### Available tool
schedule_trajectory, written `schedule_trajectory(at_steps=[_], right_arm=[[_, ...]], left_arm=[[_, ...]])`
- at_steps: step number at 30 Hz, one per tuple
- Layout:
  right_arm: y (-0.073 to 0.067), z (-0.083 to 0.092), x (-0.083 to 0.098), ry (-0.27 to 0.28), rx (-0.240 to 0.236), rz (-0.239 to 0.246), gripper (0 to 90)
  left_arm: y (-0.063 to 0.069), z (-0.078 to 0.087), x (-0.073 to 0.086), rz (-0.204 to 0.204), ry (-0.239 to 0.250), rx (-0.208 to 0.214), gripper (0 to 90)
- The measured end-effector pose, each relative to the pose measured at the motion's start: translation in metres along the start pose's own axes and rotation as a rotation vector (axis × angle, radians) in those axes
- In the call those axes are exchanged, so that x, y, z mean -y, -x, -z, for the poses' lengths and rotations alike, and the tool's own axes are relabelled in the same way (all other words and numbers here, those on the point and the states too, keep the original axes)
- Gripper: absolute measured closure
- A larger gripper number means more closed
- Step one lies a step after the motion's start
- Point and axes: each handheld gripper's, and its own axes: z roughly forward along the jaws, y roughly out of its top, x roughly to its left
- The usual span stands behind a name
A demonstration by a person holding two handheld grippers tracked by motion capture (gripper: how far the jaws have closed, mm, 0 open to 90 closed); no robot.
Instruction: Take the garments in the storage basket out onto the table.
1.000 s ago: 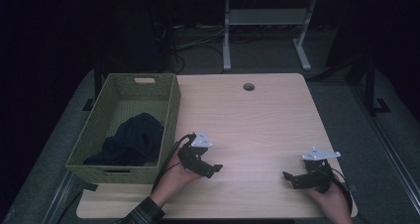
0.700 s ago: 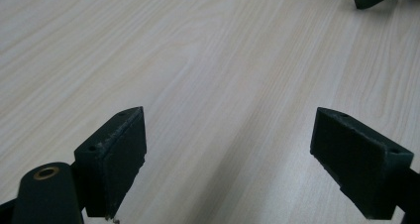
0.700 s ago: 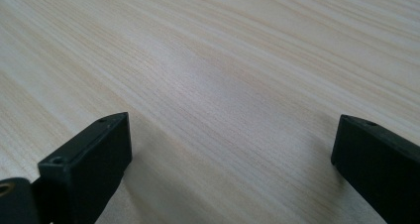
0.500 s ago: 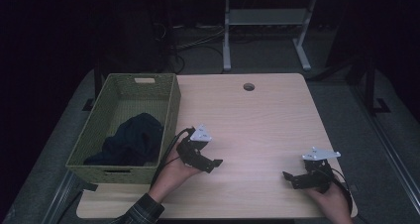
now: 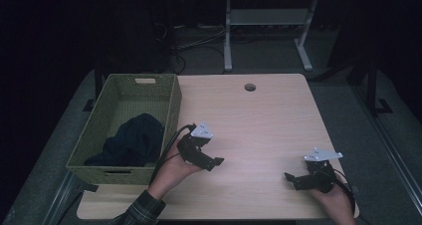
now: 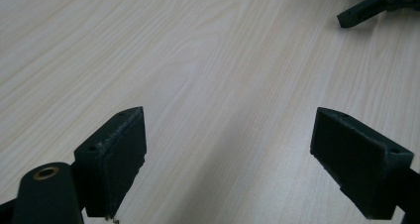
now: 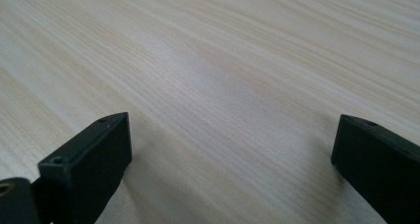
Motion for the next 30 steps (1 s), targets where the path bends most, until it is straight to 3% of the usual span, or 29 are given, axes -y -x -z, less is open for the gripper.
schedule_trajectory(at_steps=[15, 30], right_arm=[[0.001, -0.001, -0.001, 0.005, -0.003, 0.007, 2.0], [0.001, -0.001, -0.001, 0.005, 0.001, 0.001, 1.9]], left_arm=[[-0.012, 0.019, -0.01, 0.004, -0.001, 0.022, 13.8], [-0.021, 0.03, -0.022, 0.0, -0.035, 0.056, 14.0]])
